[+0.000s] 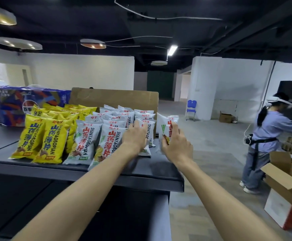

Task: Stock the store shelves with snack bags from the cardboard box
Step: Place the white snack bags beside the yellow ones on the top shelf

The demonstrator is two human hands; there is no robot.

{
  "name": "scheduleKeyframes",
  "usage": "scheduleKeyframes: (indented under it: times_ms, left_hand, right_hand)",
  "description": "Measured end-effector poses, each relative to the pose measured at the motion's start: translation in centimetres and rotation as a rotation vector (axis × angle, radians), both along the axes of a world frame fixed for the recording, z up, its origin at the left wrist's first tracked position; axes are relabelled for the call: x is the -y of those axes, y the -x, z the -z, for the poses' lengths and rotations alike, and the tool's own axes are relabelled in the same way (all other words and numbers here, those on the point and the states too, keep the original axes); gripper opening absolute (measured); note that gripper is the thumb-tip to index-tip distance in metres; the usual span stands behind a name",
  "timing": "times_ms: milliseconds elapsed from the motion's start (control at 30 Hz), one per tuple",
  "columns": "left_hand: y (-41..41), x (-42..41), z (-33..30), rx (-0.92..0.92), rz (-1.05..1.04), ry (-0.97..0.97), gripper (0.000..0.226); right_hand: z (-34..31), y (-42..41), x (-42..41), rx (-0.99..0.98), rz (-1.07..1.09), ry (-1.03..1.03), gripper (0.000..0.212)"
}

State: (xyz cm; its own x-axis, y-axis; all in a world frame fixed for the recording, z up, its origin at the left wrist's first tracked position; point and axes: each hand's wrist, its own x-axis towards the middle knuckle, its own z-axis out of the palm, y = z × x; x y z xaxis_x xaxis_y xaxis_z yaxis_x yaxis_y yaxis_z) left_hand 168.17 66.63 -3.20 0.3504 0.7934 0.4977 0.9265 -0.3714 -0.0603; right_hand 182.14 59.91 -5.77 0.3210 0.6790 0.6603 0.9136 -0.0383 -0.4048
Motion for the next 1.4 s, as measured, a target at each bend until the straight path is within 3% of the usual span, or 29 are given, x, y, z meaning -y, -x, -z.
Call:
scheduleKeyframes:
  times_ms: [100, 200, 500, 800, 1033, 1200, 1400]
  left_hand:
    - [2.9, 1.1, -2.1, 0.001, 0.068, -0.101, 0.033]
    - [6.1, 1.4, -3.2, 0.044, 0.121, -0.189, 0.024]
    - [14.9, 1.6, -0.5, 0.130, 0.229, -0.184, 0.034]
    - [17.7, 2.6, 4.2, -0.002, 0.376, -0.299, 0.070]
    - [17.3, 2.3, 5.6, 0.071, 0.344, -0.244, 0.066]
    - [16.4, 2.1, 6.1, 0.125, 0.315, -0.204, 0.065]
    - [17.2, 2.6, 6.5, 0.157, 0.361, -0.213, 0.066]
  right_hand:
    - [-0.8, 2.8, -0.9, -0.015, -0.018, 0.002, 0.052]
    - [-0.8, 6.2, -1.7, 0.010, -0.006, -0.013, 0.054]
    - [2.8, 10.7, -3.6, -0.003, 0.032, 0.127, 0.070]
    - [3.3, 12.4, -2.0, -0.007, 0.056, 0.237, 0.080]
    - [3.8, 13.4, -0.8, -0.193, -0.004, 0.231, 0.078]
    - [3.5, 13.7, -0.6, -0.096, 0.021, 0.260, 0.081]
    - [2.9, 13.6, -0.6, -0.146, -0.033, 0.248, 0.087]
